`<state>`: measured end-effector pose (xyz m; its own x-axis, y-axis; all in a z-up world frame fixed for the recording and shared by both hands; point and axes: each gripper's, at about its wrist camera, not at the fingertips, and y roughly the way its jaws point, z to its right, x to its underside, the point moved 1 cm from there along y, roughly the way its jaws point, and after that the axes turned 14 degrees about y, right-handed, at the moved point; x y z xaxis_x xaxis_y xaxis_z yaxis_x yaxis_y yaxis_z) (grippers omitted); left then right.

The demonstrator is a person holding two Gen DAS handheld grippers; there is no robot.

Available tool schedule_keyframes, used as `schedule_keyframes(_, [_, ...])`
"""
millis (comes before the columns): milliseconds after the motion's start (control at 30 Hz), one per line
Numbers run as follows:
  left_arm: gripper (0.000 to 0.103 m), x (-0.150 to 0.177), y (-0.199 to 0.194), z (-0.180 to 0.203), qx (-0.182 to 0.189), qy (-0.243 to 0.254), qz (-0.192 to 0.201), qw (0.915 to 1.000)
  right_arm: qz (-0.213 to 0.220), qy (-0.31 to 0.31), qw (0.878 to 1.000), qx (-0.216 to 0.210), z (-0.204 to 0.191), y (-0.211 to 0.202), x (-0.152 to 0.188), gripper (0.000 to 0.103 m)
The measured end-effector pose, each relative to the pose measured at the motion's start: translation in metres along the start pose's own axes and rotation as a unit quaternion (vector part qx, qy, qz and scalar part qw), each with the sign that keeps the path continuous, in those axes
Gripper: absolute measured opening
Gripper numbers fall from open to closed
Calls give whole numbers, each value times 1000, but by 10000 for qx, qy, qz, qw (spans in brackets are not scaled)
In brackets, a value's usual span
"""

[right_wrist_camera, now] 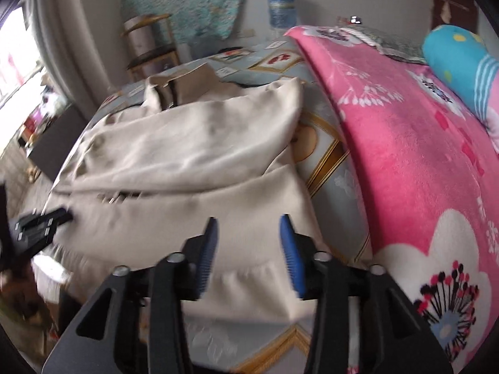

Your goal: Fold large clothes

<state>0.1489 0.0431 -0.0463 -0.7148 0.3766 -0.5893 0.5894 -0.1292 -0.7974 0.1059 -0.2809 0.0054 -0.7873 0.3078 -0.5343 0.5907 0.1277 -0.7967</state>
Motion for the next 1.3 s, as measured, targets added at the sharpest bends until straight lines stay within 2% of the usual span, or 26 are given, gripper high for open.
schedule_keyframes(67, [35, -11, -8, -10, 69, -49, 84, 9999, -53, 26, 9999, -159, -6, -3, -11, 60])
schedule_keyframes(100, [43, -21, -14, -17, 103, -74, 169, 9998, -65, 34, 9996, -256, -11, -4, -19, 62])
schedule_keyframes(233, [66, -64, -27, -43, 312, -173, 359, 9987, -202, -12, 9958, -888, -39, -1, -75, 66])
schedule_keyframes(300, [71, -89, -24, -61, 554, -385, 368, 9970, -363, 76, 9924, -1176, -52, 8, -102, 70])
schedule_keyframes(400, [73, -126, -10, -84, 990, -733, 422, 9915, -610, 150, 9894, -1309, -76, 40, -158, 70])
schedule_keyframes(500, [73, -170, 15, -97, 884, -745, 483, 9921, -766, 287, 9888, -1247, -94, 82, -208, 70])
schedule_keyframes(567, [73, -197, 35, -102, 902, -751, 493, 9919, -1068, 535, 9845, -1283, -101, 117, -237, 70])
schedule_keyframes(733, [73, -263, 115, -100, 1307, -922, 62, 9871, -1604, 1012, 9751, -1145, -109, 200, -285, 70])
schedule_keyframes(800, [72, -279, 141, -94, 1153, -925, -85, 9890, -1709, 1097, 9739, -1015, -109, 223, -293, 69])
schedule_keyframes(867, [64, -289, 160, -89, 944, -803, -143, 9922, -1837, 952, 9750, -811, -114, 245, -297, 66])
schedule_keyframes(900, [52, -293, 168, -84, 846, -653, -188, 9941, -1859, 921, 9755, -730, -114, 253, -297, 64])
schedule_keyframes(933, [44, -295, 174, -81, 740, -536, -247, 9955, -1972, 848, 9743, -675, -117, 263, -297, 62])
schedule_keyframes(967, [40, -297, 181, -75, 623, -344, -300, 9970, -2021, 813, 9739, -640, -116, 269, -295, 54])
schedule_keyframes(1033, [17, -297, 186, -67, 557, -54, -382, 9977, -2107, 736, 9729, -599, -116, 276, -292, 38])
schedule_keyframes(1067, [13, -296, 187, -63, 587, 45, -406, 9974, -2113, 622, 9733, -644, -118, 276, -288, 23])
schedule_keyframes(1100, [9, -294, 184, -59, 639, 153, -380, 9971, -2050, 529, 9751, -653, -119, 272, -285, 13])
schedule_keyframes(1200, [5, -289, 164, -54, 799, 337, -218, 9960, -1795, 246, 9803, -781, -125, 251, -280, 8])
schedule_keyframes(1300, [5, -281, 131, -47, 827, 646, 45, 9945, -1533, -66, 9829, -1021, -127, 211, -269, 7])
